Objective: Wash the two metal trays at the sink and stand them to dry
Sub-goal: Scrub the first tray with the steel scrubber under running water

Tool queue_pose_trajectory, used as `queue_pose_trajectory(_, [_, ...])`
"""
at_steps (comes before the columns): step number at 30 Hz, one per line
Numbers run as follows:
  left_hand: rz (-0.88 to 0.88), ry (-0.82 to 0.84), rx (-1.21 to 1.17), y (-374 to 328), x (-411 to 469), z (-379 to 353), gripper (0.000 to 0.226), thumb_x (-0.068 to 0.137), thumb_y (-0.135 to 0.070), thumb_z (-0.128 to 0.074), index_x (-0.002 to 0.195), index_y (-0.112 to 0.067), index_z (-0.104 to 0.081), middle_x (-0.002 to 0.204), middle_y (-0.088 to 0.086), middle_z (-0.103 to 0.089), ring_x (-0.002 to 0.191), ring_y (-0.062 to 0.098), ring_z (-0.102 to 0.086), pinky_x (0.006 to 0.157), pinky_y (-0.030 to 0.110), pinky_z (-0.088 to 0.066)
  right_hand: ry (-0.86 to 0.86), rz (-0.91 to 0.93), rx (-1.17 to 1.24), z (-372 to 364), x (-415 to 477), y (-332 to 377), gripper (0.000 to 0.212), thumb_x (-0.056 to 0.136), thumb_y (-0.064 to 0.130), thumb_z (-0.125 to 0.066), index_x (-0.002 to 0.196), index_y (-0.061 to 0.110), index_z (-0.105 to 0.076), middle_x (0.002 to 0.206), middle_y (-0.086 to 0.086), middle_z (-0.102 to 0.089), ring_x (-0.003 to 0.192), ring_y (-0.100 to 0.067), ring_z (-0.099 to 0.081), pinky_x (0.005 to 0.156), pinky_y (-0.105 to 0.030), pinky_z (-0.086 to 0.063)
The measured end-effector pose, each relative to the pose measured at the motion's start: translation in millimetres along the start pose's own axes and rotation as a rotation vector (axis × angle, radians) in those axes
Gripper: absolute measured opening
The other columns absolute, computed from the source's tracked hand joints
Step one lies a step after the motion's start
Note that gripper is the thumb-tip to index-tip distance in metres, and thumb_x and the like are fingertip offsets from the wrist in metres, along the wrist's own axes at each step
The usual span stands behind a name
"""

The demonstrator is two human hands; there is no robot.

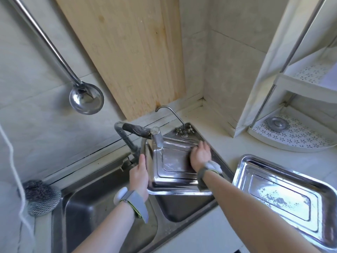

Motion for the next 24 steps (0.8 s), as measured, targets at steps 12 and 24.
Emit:
queue_pose_trajectory(12, [0.023, -0.039, -0.044, 2, 1, 1, 0.058, 0.091, -0.06, -0.044, 0.083, -0.006, -0.063, 0.078, 0.013, -0.061, 0.071, 0.026, -0.056, 0.062, 0.031, -0.043, 0.078, 0.041, -0.078, 10, 0, -34, 0.053, 0.097, 0.026, -0.026, 0.145, 0.004, -0.033, 0.154, -0.018, -0.029, 0.143, -0.03, -0.025, 0.118, -0.04, -0.019])
queue_pose_trajectory(24, [0.046, -0.028, -0.112, 0, 8, 4, 0.051, 0.091, -0.058, -0.046, 0.075, -0.01, -0.054, 0.075, 0.012, -0.054, 0.069, 0.024, -0.051, 0.061, 0.031, -0.039, 0.145, 0.271, -0.068, 3, -27, -22, 0.047, 0.101, 0.019, -0.033, 0.146, 0.009, -0.034, 0.156, -0.011, -0.027, 0.145, -0.025, -0.023, 0.119, -0.035, -0.017])
Point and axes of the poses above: each hand's wrist, its own x-axis towards the middle knuckle, its own z-axis out of the back of the hand, y = z × x, the point moved 6 cm from there along x, towards the middle knuckle
